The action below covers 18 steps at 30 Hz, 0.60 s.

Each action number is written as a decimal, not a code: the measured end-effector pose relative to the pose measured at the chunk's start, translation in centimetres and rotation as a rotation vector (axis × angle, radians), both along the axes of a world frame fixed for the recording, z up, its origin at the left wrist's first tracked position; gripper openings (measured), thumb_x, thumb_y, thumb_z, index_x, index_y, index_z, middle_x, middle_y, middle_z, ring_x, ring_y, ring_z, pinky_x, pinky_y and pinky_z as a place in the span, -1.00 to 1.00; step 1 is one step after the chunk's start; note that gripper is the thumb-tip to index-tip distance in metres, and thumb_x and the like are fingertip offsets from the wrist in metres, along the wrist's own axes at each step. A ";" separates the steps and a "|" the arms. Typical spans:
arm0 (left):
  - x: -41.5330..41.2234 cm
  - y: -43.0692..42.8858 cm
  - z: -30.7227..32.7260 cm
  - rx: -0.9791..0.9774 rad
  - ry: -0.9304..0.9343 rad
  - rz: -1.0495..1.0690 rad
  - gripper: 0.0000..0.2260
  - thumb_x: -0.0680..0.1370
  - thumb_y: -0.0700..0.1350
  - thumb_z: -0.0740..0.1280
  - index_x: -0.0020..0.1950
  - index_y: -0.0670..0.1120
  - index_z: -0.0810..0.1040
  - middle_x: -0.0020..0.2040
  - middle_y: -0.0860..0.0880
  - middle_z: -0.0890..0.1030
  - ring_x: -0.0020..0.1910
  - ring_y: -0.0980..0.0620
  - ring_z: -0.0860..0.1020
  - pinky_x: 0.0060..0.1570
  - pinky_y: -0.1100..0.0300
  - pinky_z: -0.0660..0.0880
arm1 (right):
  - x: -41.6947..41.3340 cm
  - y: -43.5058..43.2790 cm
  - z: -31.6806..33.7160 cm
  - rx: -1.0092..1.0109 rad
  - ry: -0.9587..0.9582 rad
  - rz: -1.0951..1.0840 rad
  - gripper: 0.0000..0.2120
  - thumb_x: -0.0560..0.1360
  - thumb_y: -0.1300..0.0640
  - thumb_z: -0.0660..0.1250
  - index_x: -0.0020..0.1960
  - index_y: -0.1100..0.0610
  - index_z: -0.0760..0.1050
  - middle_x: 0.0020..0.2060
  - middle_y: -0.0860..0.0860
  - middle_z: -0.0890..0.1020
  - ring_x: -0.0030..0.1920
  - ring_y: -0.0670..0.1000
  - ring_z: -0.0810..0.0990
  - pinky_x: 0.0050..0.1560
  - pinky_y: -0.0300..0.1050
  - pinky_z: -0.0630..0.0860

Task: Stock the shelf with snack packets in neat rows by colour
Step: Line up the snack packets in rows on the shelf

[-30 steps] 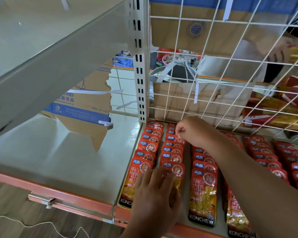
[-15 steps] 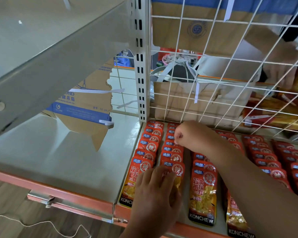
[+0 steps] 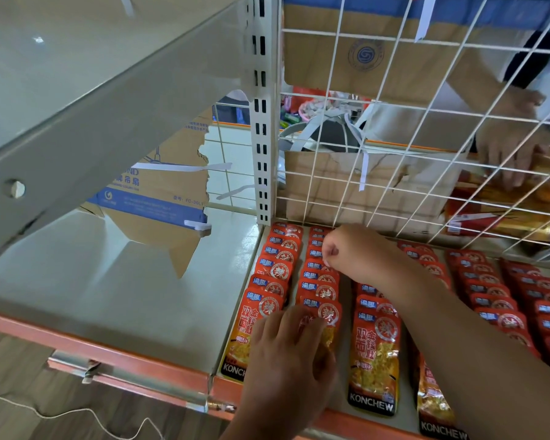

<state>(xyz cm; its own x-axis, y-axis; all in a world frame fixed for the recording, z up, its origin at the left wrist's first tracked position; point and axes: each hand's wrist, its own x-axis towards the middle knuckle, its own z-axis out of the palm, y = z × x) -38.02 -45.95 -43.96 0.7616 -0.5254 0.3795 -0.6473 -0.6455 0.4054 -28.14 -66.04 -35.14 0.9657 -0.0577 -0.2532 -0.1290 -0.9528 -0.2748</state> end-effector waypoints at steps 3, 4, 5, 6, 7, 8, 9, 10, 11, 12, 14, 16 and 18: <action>0.0 0.0 0.1 0.002 -0.002 0.000 -0.59 0.48 0.18 0.47 0.25 0.06 0.53 0.24 0.08 0.55 0.23 0.09 0.48 0.21 0.14 0.35 | -0.3 0.2 0.3 -0.005 0.038 0.014 -0.86 0.58 0.09 0.33 -0.05 0.03 0.68 -0.13 -0.05 0.69 -0.13 -0.07 0.64 -0.04 -0.14 0.59; 0.0 0.0 0.1 0.003 -0.003 0.001 -0.59 0.47 0.18 0.47 0.25 0.07 0.53 0.24 0.08 0.55 0.22 0.10 0.48 0.21 0.14 0.35 | -0.4 0.3 0.3 -0.013 0.052 0.017 -0.85 0.58 0.07 0.34 -0.03 0.04 0.68 -0.11 -0.05 0.69 -0.12 -0.06 0.64 -0.04 -0.16 0.58; 0.0 0.0 0.1 0.003 -0.004 0.002 -0.59 0.47 0.18 0.48 0.25 0.07 0.52 0.24 0.08 0.55 0.22 0.10 0.48 0.20 0.14 0.35 | -0.5 0.4 0.3 -0.018 0.063 0.016 -0.85 0.59 0.04 0.34 -0.01 0.04 0.68 -0.08 -0.05 0.69 -0.09 -0.06 0.64 -0.02 -0.17 0.57; 0.0 0.0 0.1 0.001 -0.005 0.002 -0.59 0.47 0.17 0.48 0.25 0.06 0.53 0.24 0.08 0.55 0.22 0.09 0.48 0.20 0.14 0.35 | -0.6 0.5 0.2 -0.024 0.075 0.012 -0.83 0.59 0.02 0.34 0.01 0.05 0.68 -0.06 -0.04 0.68 -0.07 -0.04 0.64 0.01 -0.16 0.57; 0.0 0.0 0.1 -0.003 -0.007 0.003 -0.59 0.47 0.17 0.48 0.24 0.06 0.53 0.23 0.08 0.55 0.21 0.09 0.49 0.21 0.14 0.35 | -0.6 0.7 0.2 -0.032 0.086 0.009 -0.82 0.59 0.01 0.34 0.01 0.06 0.68 -0.05 -0.04 0.68 -0.05 -0.03 0.64 0.04 -0.13 0.57; 0.0 0.0 0.1 -0.006 -0.008 0.004 -0.59 0.47 0.17 0.48 0.24 0.06 0.54 0.23 0.07 0.55 0.22 0.09 0.49 0.21 0.14 0.35 | -0.7 0.8 0.2 -0.041 0.096 0.006 -0.82 0.59 0.02 0.34 0.01 0.07 0.68 -0.04 -0.03 0.68 -0.05 -0.02 0.64 0.07 -0.11 0.58; 0.0 0.0 0.1 -0.007 -0.008 0.004 -0.59 0.47 0.17 0.48 0.24 0.06 0.54 0.23 0.07 0.55 0.22 0.09 0.49 0.21 0.14 0.35 | -0.7 0.9 0.4 -0.049 0.104 0.006 -0.82 0.59 0.03 0.34 0.01 0.08 0.68 -0.04 -0.01 0.68 -0.05 -0.01 0.64 0.08 -0.09 0.59; 0.0 0.0 0.1 -0.005 -0.007 0.004 -0.59 0.47 0.17 0.48 0.25 0.06 0.54 0.23 0.07 0.55 0.22 0.09 0.49 0.21 0.13 0.35 | -0.6 1.1 0.6 -0.052 0.109 0.008 -0.82 0.60 0.05 0.33 0.01 0.09 0.68 -0.04 0.00 0.68 -0.05 -0.01 0.65 0.09 -0.07 0.60; 0.0 0.0 0.0 -0.004 -0.006 0.005 -0.59 0.47 0.17 0.49 0.25 0.06 0.54 0.23 0.07 0.55 0.22 0.09 0.49 0.21 0.14 0.35 | -0.5 1.2 0.8 -0.054 0.126 0.009 -0.82 0.60 0.07 0.33 0.03 0.11 0.68 -0.02 0.01 0.68 -0.03 0.00 0.65 0.11 -0.06 0.60; 0.0 0.0 0.0 -0.004 -0.006 0.007 -0.58 0.47 0.17 0.49 0.25 0.06 0.53 0.23 0.07 0.55 0.22 0.09 0.49 0.21 0.14 0.35 | -0.4 1.3 1.1 -0.059 0.160 0.010 -0.82 0.61 0.09 0.32 0.05 0.12 0.67 0.01 0.02 0.68 0.00 0.01 0.65 0.14 -0.05 0.59; 0.0 0.0 -0.1 -0.014 -0.009 0.010 -0.59 0.47 0.17 0.48 0.25 0.05 0.54 0.24 0.07 0.56 0.22 0.08 0.50 0.20 0.14 0.36 | -0.6 1.2 1.3 -0.072 0.202 0.023 -0.82 0.60 0.12 0.29 0.08 0.11 0.66 0.01 0.01 0.66 0.05 0.04 0.64 0.14 -0.04 0.57; 0.0 0.0 -0.1 -0.019 -0.016 0.009 -0.60 0.48 0.17 0.47 0.25 0.05 0.54 0.24 0.07 0.56 0.22 0.08 0.50 0.20 0.14 0.35 | -0.9 1.0 1.3 -0.063 0.126 0.021 -0.84 0.57 0.10 0.28 0.01 0.06 0.64 -0.08 -0.01 0.65 0.00 0.06 0.64 0.03 -0.04 0.57; -0.1 0.0 -0.1 -0.016 -0.019 0.008 -0.59 0.48 0.18 0.47 0.24 0.05 0.53 0.23 0.07 0.56 0.21 0.08 0.50 0.20 0.15 0.35 | -0.8 1.1 1.6 -0.071 0.143 0.028 -0.84 0.56 0.11 0.28 0.01 0.05 0.64 -0.07 -0.01 0.64 0.01 0.06 0.64 0.03 -0.04 0.58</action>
<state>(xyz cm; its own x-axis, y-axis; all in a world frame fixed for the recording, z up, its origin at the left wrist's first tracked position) -38.08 -45.90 -44.06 0.7579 -0.5135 0.4024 -0.6503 -0.6440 0.4029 -28.96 -64.93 -33.59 0.9215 -0.0538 -0.3847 -0.1351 -0.9729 -0.1876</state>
